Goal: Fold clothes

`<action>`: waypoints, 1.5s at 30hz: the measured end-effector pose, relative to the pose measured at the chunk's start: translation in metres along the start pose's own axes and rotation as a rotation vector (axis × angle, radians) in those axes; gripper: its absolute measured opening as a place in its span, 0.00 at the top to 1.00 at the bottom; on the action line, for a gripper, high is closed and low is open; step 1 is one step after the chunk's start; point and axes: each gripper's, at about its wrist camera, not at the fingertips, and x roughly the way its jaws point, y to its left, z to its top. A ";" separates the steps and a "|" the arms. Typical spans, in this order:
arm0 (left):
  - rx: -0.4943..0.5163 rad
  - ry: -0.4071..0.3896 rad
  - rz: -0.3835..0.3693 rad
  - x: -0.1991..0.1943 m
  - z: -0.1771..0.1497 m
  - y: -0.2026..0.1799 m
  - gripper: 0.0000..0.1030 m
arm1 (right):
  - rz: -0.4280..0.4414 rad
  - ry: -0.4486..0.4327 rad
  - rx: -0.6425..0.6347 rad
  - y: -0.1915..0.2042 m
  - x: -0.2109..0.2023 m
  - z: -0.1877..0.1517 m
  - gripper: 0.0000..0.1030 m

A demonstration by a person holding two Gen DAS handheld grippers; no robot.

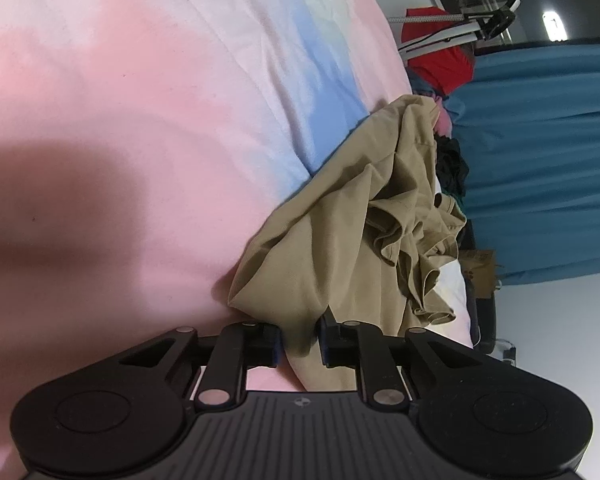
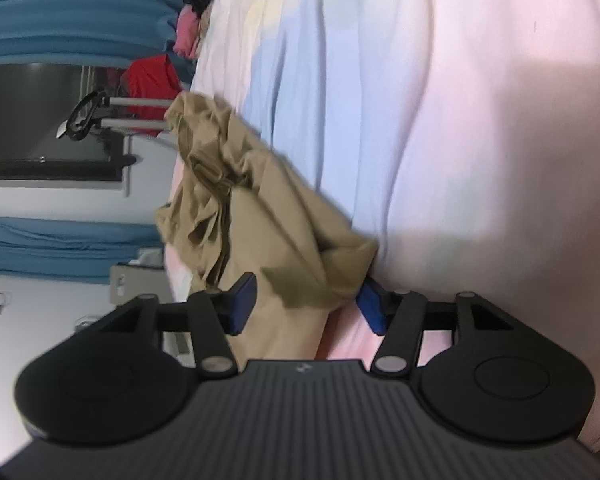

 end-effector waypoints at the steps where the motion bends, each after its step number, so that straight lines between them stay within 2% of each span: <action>1: 0.002 -0.005 -0.004 0.001 0.000 -0.001 0.87 | -0.017 -0.022 -0.021 0.002 -0.002 0.002 0.55; 2: 0.009 -0.010 -0.008 0.000 0.000 -0.002 0.89 | -0.034 -0.036 -0.046 0.004 -0.002 0.003 0.70; 3: 0.020 -0.018 -0.012 0.000 -0.001 -0.005 0.90 | -0.041 -0.039 -0.069 0.006 -0.002 0.003 0.78; 6: 0.060 -0.043 -0.046 -0.005 -0.002 -0.015 0.92 | -0.033 -0.041 -0.120 0.015 -0.003 0.002 0.86; 9: 0.098 -0.064 -0.090 -0.014 -0.002 -0.028 0.94 | 0.010 -0.066 -0.143 0.022 -0.011 0.005 0.87; 11: 0.130 -0.106 -0.117 -0.026 -0.004 -0.038 0.94 | 0.038 -0.072 -0.146 0.028 -0.018 0.006 0.88; 17: 0.264 -0.198 -0.151 -0.070 -0.023 -0.081 0.94 | 0.103 -0.101 -0.179 0.053 -0.052 0.008 0.88; 23: 0.266 -0.192 -0.176 -0.123 -0.055 -0.079 0.94 | 0.149 -0.099 -0.231 0.059 -0.108 -0.001 0.88; 28: 0.218 -0.165 -0.198 -0.171 -0.096 -0.054 0.94 | 0.178 -0.067 -0.209 0.037 -0.164 -0.020 0.88; 30: 0.194 -0.156 -0.199 -0.175 -0.103 -0.048 0.94 | 0.187 -0.069 -0.183 0.028 -0.175 -0.024 0.88; 32: 0.188 -0.159 -0.197 -0.172 -0.101 -0.049 0.94 | 0.188 -0.061 -0.156 0.024 -0.177 -0.024 0.88; 36: 0.192 -0.179 -0.185 -0.155 -0.082 -0.069 0.93 | 0.192 -0.071 -0.150 0.040 -0.160 -0.014 0.88; 45: 0.282 -0.255 -0.075 -0.095 -0.018 -0.130 0.93 | 0.160 -0.106 -0.145 0.110 -0.077 0.023 0.88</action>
